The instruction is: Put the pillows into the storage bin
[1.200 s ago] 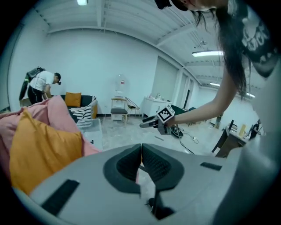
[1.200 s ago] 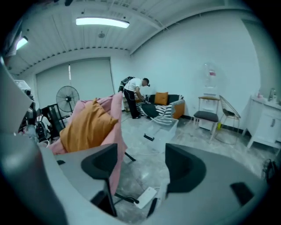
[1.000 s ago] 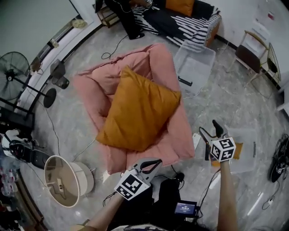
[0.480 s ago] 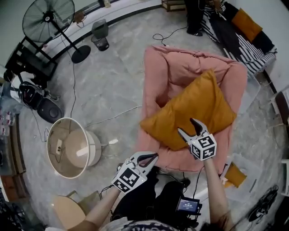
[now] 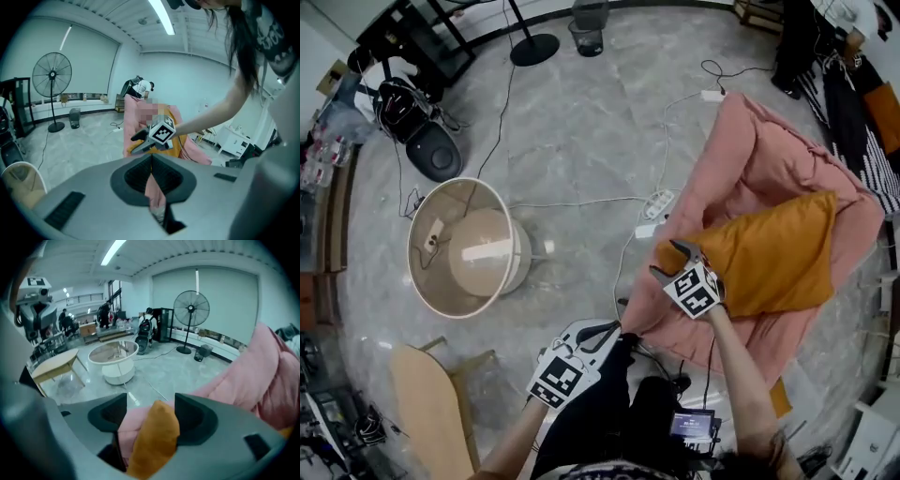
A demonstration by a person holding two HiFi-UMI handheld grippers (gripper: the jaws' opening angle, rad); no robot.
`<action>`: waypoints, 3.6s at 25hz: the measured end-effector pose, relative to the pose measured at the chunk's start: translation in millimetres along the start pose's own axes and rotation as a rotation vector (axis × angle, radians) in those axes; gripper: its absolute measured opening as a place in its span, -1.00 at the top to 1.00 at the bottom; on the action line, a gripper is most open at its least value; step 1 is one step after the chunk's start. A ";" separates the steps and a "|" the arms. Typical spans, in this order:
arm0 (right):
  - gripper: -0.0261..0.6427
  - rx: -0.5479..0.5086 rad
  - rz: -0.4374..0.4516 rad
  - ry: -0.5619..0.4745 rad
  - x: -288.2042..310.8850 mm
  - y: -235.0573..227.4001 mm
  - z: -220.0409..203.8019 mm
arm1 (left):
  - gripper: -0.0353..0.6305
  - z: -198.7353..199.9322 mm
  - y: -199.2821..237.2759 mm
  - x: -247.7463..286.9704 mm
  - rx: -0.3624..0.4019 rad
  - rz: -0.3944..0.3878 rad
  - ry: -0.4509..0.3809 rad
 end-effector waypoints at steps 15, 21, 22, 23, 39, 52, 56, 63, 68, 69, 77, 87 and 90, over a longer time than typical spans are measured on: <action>0.70 -0.402 0.032 0.359 22.9 17.1 -20.0 | 0.86 -39.9 18.2 -51.9 -0.033 0.122 -0.035; 0.73 -0.318 -0.087 0.130 -61.9 40.4 43.3 | 0.86 1.0 9.5 -34.1 0.037 0.035 -0.102; 0.73 -0.300 -0.116 0.097 -80.2 40.2 52.4 | 0.86 10.4 6.3 -30.3 0.058 0.011 -0.110; 0.73 -0.280 -0.150 0.067 -98.9 39.2 60.6 | 0.86 19.8 3.1 -26.7 0.082 -0.016 -0.119; 0.77 0.090 -0.815 -0.316 -399.7 41.0 92.7 | 0.86 113.5 -48.7 27.6 0.330 -0.416 -0.191; 0.80 0.486 -1.355 -0.658 -606.1 104.4 -28.2 | 0.86 133.3 -172.9 81.1 0.443 -0.794 -0.220; 0.82 0.564 -1.466 -0.830 -662.3 125.6 -54.7 | 0.86 135.1 -209.3 88.0 0.449 -0.855 -0.225; 0.85 0.733 -1.700 -0.870 -743.4 163.4 -143.0 | 0.86 121.8 -269.9 103.8 0.498 -0.894 -0.165; 0.85 0.944 -1.753 -0.950 -781.2 199.5 -246.9 | 0.86 108.7 -325.0 125.9 0.477 -0.865 -0.120; 0.85 0.962 -1.758 -0.930 -786.7 206.4 -265.2 | 0.86 105.8 -339.0 128.9 0.469 -0.867 -0.107; 0.85 0.972 -1.717 -0.551 -856.4 234.4 -402.6 | 0.86 68.0 -483.0 153.3 0.537 -0.919 -0.014; 0.83 0.835 -1.679 -0.051 -925.0 233.0 -543.7 | 0.86 43.4 -561.3 170.8 0.570 -0.863 0.072; 0.74 0.960 -1.589 -0.048 -879.0 234.1 -588.6 | 0.86 40.3 -560.2 173.3 0.574 -0.822 0.092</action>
Point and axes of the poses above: the fingertips, and each gripper's own axes: x forward along the fingers, y to its left, z out of its top, the point moved 7 cm from there along -x, backward along the fingers, and after that the axes turned 6 degrees about -y, right-handed, at the moved point
